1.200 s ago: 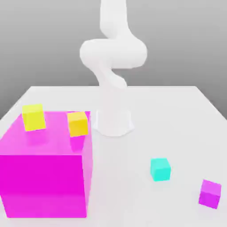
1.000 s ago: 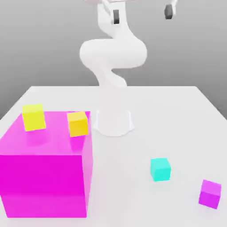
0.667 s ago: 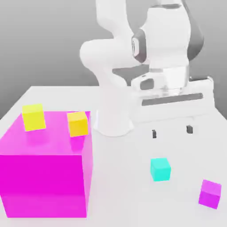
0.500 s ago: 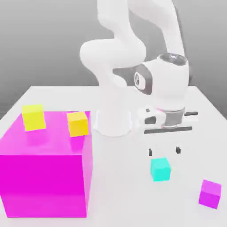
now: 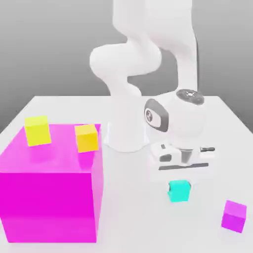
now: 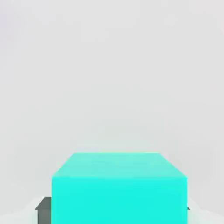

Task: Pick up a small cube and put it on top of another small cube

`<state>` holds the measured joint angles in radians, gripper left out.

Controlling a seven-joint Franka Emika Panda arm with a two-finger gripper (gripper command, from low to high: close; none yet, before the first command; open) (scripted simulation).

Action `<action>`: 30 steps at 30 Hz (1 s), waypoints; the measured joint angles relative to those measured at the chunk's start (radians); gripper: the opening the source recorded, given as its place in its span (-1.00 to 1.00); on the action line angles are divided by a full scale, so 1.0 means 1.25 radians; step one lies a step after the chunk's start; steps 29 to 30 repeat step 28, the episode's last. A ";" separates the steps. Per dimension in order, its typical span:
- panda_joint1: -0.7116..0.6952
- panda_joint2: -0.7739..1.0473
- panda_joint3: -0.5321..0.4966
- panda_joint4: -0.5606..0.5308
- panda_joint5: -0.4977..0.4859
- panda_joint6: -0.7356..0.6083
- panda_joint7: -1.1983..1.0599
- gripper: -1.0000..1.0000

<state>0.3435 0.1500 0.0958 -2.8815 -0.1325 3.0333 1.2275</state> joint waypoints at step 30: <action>0.056 0.121 0.064 0.369 0.006 -0.255 -0.458 1.00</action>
